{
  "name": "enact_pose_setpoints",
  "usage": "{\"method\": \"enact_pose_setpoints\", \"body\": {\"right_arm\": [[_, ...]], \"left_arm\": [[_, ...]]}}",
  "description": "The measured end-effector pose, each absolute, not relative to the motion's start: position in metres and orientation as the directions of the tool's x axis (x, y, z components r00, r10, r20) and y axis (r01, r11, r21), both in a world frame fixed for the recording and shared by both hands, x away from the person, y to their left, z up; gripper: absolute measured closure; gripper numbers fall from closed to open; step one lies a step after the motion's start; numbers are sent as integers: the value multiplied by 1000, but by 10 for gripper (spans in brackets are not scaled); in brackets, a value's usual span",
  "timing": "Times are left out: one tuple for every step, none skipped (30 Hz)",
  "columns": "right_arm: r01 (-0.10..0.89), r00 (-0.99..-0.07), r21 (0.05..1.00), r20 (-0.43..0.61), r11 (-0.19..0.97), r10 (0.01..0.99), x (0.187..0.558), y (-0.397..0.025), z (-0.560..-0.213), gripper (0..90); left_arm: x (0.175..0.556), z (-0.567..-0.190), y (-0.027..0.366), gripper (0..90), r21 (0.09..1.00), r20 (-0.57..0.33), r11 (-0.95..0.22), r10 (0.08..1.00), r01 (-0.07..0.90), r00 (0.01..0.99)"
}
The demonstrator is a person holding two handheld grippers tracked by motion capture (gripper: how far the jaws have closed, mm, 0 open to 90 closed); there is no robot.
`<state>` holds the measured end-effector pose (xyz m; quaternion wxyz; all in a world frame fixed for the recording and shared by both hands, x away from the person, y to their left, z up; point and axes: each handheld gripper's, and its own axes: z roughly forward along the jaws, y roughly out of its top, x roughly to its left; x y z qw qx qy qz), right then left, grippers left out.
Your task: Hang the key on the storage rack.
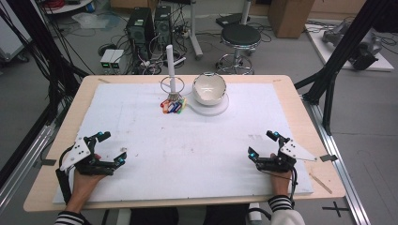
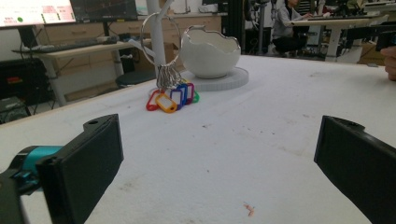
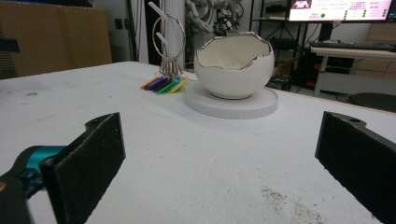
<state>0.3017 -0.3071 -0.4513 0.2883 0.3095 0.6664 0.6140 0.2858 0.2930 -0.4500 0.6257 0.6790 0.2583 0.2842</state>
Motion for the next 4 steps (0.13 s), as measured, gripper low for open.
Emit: {"method": "enact_pose_setpoints", "body": {"right_arm": [[61, -640, 997, -1, 52, 768, 302, -307, -451, 10], [59, -641, 997, -4, 54, 767, 302, -307, -451, 10], [57, -642, 997, -7, 57, 767, 301, -307, -451, 10], [56, -642, 997, -11, 61, 767, 301, -307, -451, 10]], "left_arm": [[285, -450, 293, 17, 997, 59, -78, 711, -4, 700], [285, -450, 294, 17, 997, 58, -75, 714, -7, 698], [284, -451, 294, 17, 998, 54, -64, 717, -11, 695], [284, -451, 295, 17, 998, 48, -56, 717, -12, 695]]}}
